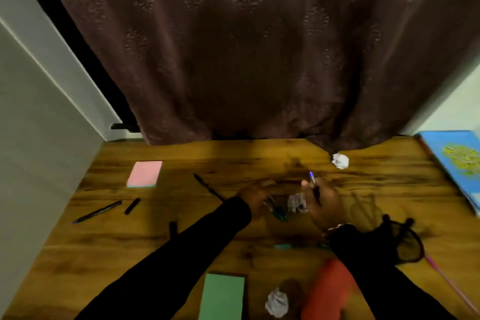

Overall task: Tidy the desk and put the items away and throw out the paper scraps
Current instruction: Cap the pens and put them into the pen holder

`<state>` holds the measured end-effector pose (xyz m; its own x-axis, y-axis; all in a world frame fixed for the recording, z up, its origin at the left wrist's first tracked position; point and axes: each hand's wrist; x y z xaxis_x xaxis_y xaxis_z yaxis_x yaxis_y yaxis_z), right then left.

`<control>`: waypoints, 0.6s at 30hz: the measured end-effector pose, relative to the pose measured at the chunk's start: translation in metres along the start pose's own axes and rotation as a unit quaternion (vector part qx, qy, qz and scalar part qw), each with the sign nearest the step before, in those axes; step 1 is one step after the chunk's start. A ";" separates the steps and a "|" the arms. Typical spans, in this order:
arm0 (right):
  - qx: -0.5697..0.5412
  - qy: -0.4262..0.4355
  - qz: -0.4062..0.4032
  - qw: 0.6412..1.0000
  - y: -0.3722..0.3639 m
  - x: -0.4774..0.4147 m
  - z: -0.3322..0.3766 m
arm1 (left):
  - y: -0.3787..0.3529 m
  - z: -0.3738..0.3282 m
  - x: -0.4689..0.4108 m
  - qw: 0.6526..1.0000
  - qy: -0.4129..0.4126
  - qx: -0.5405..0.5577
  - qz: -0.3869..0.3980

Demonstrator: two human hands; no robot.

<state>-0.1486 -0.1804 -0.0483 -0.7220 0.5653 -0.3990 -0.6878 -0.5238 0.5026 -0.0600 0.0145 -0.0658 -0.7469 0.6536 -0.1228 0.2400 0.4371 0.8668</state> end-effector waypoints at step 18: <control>-0.311 -0.169 -0.056 0.934 0.137 -0.033 -0.024 | -0.008 -0.015 -0.046 0.985 0.155 -0.028 -0.072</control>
<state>-0.2208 -0.2861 0.0150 -0.6498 0.7530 -0.1040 -0.7445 -0.6581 -0.1124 -0.0364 -0.0283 -0.0595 -0.9262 0.3635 -0.0999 0.0899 0.4704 0.8778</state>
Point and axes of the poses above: each hand's wrist, its own x-axis away from the middle knuckle, its own y-axis out of the back of the hand, z = x × y, and after that the axes turned 15 degrees about -z, right-handed
